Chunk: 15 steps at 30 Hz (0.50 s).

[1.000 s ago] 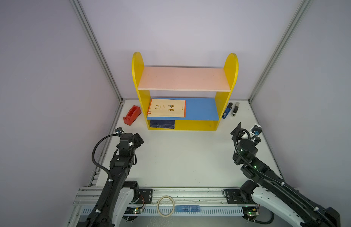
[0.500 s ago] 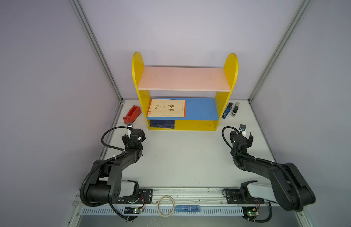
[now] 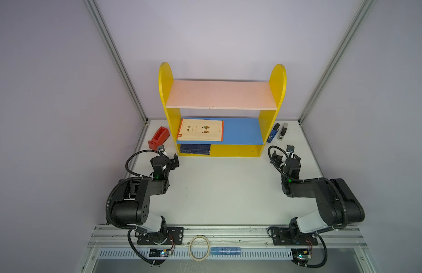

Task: Stacking books/files
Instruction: Reset both arms

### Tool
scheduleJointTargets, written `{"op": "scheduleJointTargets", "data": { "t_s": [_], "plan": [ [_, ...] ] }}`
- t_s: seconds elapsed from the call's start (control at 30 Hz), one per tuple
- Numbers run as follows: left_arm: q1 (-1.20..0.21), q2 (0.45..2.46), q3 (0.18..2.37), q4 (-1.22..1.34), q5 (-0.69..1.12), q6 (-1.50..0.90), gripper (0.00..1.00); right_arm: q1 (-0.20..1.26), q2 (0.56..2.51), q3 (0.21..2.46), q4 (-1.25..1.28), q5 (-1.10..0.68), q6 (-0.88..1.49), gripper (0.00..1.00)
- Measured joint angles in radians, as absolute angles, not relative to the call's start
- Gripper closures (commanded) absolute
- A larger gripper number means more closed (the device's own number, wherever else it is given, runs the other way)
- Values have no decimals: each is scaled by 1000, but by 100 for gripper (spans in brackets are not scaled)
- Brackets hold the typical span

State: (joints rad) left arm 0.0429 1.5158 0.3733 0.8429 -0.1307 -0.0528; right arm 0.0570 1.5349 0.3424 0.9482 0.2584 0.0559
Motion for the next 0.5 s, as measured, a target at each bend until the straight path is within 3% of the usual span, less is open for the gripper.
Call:
{"op": "scheduleJointTargets", "data": {
  "t_s": [0.5],
  "plan": [
    [71, 1517, 388, 846, -41, -57, 0, 57, 1540, 365, 942, 268, 75, 1]
  ]
}}
